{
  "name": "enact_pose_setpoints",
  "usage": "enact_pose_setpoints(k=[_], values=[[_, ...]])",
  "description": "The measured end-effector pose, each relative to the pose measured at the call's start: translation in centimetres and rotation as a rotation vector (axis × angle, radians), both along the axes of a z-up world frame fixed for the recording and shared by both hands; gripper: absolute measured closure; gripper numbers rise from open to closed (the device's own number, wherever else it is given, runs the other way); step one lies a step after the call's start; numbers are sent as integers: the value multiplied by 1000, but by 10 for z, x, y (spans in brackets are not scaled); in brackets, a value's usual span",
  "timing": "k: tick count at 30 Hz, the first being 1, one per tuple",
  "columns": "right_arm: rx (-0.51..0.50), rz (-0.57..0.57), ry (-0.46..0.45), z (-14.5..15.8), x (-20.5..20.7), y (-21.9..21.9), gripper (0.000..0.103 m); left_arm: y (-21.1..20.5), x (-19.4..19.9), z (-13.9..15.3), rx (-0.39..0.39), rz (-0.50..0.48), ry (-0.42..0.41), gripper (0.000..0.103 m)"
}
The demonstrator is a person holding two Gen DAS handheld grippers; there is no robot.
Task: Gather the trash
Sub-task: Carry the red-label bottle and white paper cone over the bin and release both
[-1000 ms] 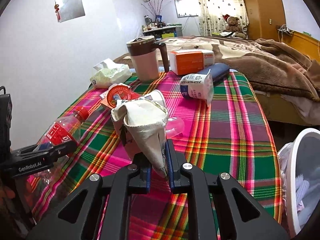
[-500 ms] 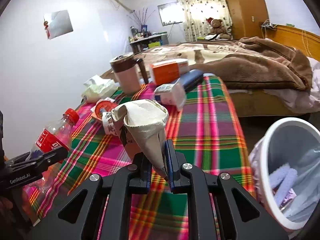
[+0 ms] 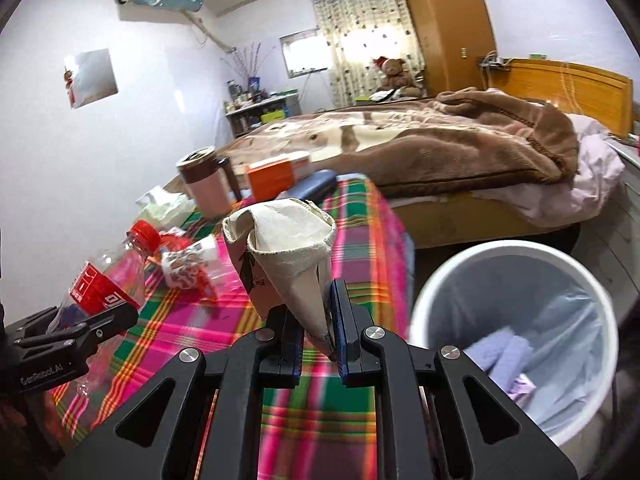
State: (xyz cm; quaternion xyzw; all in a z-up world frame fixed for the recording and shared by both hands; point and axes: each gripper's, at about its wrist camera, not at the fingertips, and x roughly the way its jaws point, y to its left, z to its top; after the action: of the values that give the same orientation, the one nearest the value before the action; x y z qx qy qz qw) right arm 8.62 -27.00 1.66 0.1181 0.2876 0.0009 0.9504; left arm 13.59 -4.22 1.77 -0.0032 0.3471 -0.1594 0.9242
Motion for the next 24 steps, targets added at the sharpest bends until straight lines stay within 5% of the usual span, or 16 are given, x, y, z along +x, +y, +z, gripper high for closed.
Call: enact_pose_setpoints(k=[24], values=[[-63,-267,55,-8,-30,-105,90,-194,-4,-4,16,-376,35,39]])
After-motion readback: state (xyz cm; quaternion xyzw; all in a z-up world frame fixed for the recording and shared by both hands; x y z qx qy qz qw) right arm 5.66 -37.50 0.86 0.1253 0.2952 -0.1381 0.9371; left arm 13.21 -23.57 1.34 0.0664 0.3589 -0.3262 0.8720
